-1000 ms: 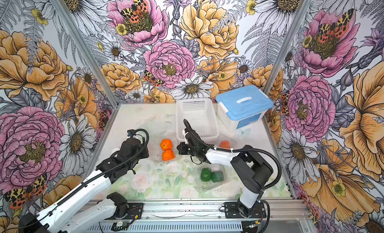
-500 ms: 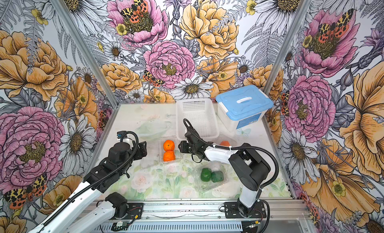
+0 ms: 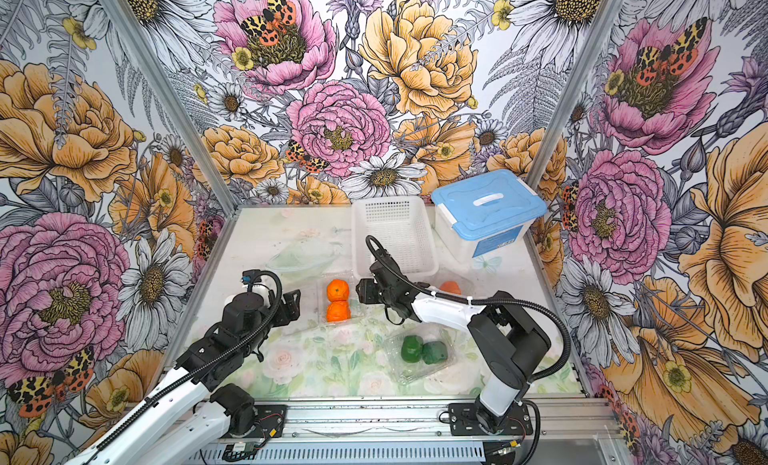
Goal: Take oranges out of containers
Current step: Pick up the orange from the packing box.
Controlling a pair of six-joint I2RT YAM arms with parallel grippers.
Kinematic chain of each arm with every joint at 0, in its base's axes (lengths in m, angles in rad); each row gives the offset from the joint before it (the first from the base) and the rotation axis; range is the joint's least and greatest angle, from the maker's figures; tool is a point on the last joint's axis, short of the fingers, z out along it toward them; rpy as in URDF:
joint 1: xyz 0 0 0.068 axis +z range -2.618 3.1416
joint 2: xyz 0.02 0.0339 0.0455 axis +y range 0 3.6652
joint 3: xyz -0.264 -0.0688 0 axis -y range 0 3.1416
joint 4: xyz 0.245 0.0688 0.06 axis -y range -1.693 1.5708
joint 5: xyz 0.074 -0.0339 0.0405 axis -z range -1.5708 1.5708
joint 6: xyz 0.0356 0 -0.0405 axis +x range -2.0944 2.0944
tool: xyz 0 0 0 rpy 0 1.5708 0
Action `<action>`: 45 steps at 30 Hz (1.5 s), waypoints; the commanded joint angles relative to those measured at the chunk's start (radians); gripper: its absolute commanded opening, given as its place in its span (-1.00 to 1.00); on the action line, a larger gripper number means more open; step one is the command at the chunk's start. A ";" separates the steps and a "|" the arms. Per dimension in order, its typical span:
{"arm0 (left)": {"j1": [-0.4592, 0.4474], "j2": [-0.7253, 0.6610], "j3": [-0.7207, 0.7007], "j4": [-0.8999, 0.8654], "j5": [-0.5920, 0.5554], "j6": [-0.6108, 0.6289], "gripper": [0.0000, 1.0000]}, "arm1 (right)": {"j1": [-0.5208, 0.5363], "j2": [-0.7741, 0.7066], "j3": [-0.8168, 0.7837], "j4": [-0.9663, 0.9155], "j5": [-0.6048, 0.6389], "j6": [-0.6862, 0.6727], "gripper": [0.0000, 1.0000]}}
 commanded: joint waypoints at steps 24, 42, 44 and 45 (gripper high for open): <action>-0.007 -0.222 -0.302 0.359 0.174 0.219 0.97 | 0.021 0.000 0.231 -0.278 -0.093 -0.195 0.22; -0.003 -0.371 -0.359 0.355 0.166 0.221 0.98 | 0.091 0.228 0.432 -0.324 -0.035 -0.257 0.35; -0.001 -0.375 -0.360 0.354 0.163 0.219 0.98 | 0.091 0.242 0.443 -0.323 -0.019 -0.257 0.39; 0.000 -0.373 -0.360 0.354 0.162 0.220 0.98 | 0.091 0.248 0.444 -0.323 -0.005 -0.258 0.46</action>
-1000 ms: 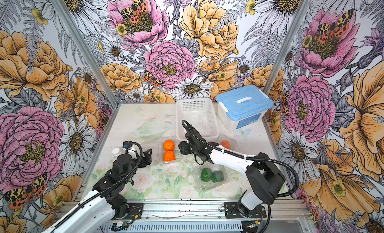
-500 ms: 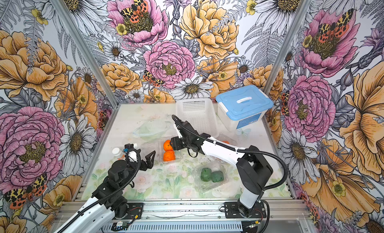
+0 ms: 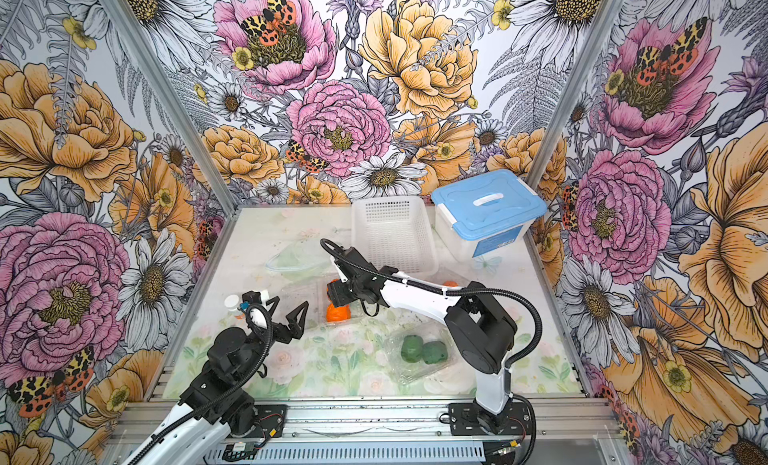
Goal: Take oranges out of containers
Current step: Pick up the orange from the packing box.
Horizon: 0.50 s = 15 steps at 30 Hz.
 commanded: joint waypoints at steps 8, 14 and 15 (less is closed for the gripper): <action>0.003 0.009 -0.014 0.016 -0.005 0.009 0.98 | -0.004 0.084 0.072 -0.003 0.072 -0.014 0.48; 0.007 0.009 -0.014 0.016 -0.002 0.009 0.98 | -0.004 0.138 0.110 -0.001 0.080 -0.013 0.42; 0.007 0.009 -0.014 0.017 -0.001 0.009 0.97 | -0.005 0.144 0.113 -0.002 0.087 -0.010 0.41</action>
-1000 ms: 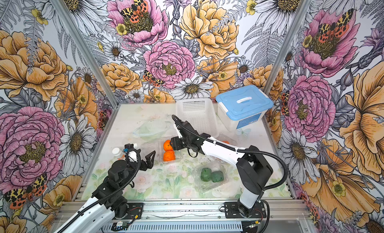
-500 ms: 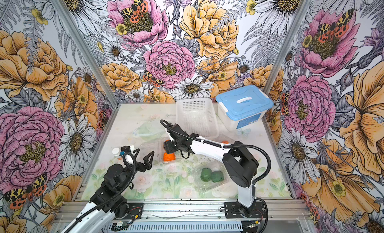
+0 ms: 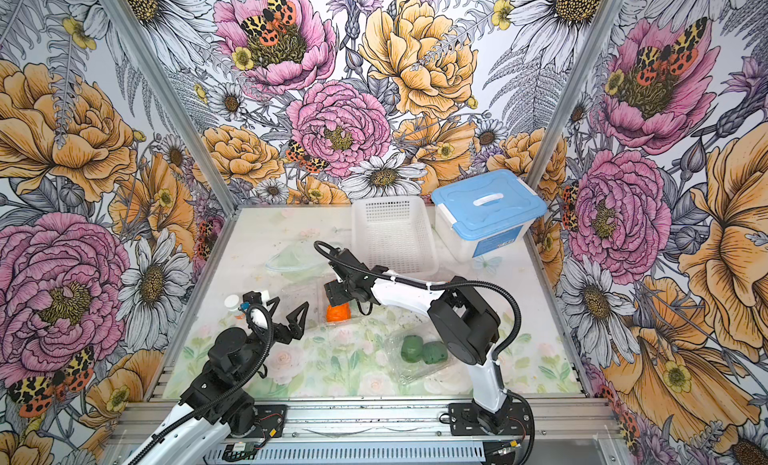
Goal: Take oranges out of containers
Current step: Pick up the orange from the packing box.
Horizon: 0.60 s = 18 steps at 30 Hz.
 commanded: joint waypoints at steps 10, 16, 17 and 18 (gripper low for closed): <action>0.016 0.007 -0.014 0.015 -0.003 0.005 0.97 | -0.012 0.057 0.049 0.003 0.113 0.001 0.41; 0.018 0.008 -0.015 0.016 -0.001 0.004 0.98 | -0.012 0.090 0.075 0.005 0.101 0.007 0.42; 0.018 0.008 -0.015 0.016 -0.001 0.004 0.98 | -0.013 0.093 0.078 0.005 0.101 0.008 0.42; 0.018 0.008 -0.015 0.015 -0.001 0.003 0.98 | -0.012 0.094 0.080 0.006 0.101 0.010 0.42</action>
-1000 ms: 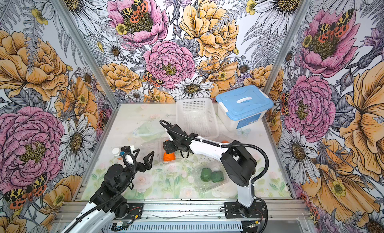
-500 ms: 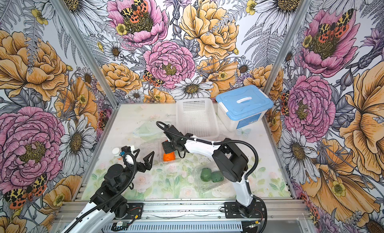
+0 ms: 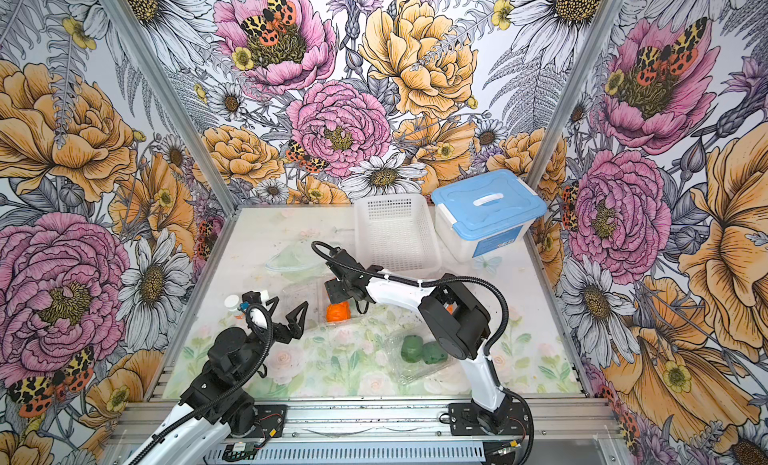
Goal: Take oranges out of containers
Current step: Pick up the orange from the packing box.
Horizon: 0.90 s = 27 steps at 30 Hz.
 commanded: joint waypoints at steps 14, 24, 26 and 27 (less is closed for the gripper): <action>0.013 0.008 -0.014 0.012 -0.007 0.002 0.98 | -0.009 0.059 0.057 0.016 0.045 -0.002 0.23; 0.019 0.008 -0.017 0.014 -0.014 -0.003 0.97 | -0.009 -0.076 -0.065 0.128 0.053 -0.014 0.09; 0.019 0.007 -0.018 0.014 -0.011 -0.002 0.98 | -0.008 -0.113 -0.093 0.154 0.036 -0.005 0.09; 0.019 0.008 -0.020 0.014 -0.011 -0.001 0.98 | -0.007 -0.130 -0.106 0.163 0.029 -0.002 0.08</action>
